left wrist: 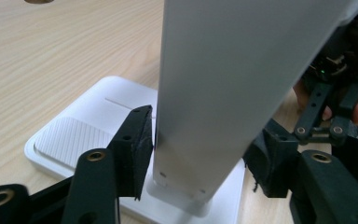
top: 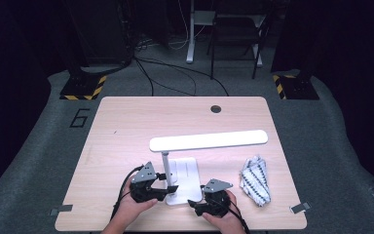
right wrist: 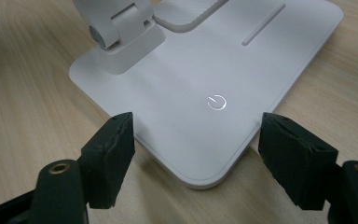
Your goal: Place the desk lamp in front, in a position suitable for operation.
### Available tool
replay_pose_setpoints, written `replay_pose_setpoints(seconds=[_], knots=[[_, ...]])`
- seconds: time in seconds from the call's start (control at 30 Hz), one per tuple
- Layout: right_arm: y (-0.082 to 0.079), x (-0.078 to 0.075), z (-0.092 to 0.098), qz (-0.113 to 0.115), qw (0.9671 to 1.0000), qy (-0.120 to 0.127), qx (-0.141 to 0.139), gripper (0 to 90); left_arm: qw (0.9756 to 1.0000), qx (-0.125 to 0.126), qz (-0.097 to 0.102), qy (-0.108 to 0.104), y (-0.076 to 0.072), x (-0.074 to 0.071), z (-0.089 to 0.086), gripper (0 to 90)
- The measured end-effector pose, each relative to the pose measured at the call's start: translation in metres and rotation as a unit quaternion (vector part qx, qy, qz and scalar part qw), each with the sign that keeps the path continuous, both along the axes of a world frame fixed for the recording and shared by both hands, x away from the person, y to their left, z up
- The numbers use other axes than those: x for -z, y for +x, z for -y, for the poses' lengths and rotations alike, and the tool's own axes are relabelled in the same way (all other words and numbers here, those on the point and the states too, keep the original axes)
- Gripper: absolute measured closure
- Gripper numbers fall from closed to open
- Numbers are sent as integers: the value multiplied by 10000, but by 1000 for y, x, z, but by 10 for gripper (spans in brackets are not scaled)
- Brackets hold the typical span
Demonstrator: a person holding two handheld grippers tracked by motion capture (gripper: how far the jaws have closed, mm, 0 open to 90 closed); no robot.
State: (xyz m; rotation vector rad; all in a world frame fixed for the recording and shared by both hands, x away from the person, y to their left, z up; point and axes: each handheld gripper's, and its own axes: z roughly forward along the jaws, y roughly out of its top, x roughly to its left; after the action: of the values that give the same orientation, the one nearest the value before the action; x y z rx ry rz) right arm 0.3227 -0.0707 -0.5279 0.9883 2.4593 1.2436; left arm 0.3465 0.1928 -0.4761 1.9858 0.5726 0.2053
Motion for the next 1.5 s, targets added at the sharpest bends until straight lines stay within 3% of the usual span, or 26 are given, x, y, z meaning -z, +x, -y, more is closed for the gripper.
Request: replay_pose_setpoints(seconds=[0.37, 0.5, 0.6, 0.77, 1.13, 1.33, 1.5], knots=[[-1, 0, 1, 58, 10000, -40, 6, 284, 10000, 72, -37, -10, 6, -5, 7, 443], [-1, 0, 1, 94, 9999, -42, 0, 286, 10000, 77, 43, 33, 4, -6, 9, 372], [-1, 0, 1, 93, 9999, -30, 21, 287, 9999, 78, 67, -34, 3, -6, 10, 367], [-1, 0, 1, 88, 10000, -26, 12, 287, 9999, 116, 66, -15, 4, -5, 12, 414], [-1, 0, 0, 108, 9999, -8, 14, 290, 9998, 129, 135, -65, 2, -6, 7, 429], [-1, 0, 0, 60, 10000, 5, 13, 295, 9995, 294, 2, -142, 5, -6, 2, 442], [-2, 0, -2, 35, 10000, 7, 16, 298, 9994, 292, -37, -185, 5, -6, -1, 462]])
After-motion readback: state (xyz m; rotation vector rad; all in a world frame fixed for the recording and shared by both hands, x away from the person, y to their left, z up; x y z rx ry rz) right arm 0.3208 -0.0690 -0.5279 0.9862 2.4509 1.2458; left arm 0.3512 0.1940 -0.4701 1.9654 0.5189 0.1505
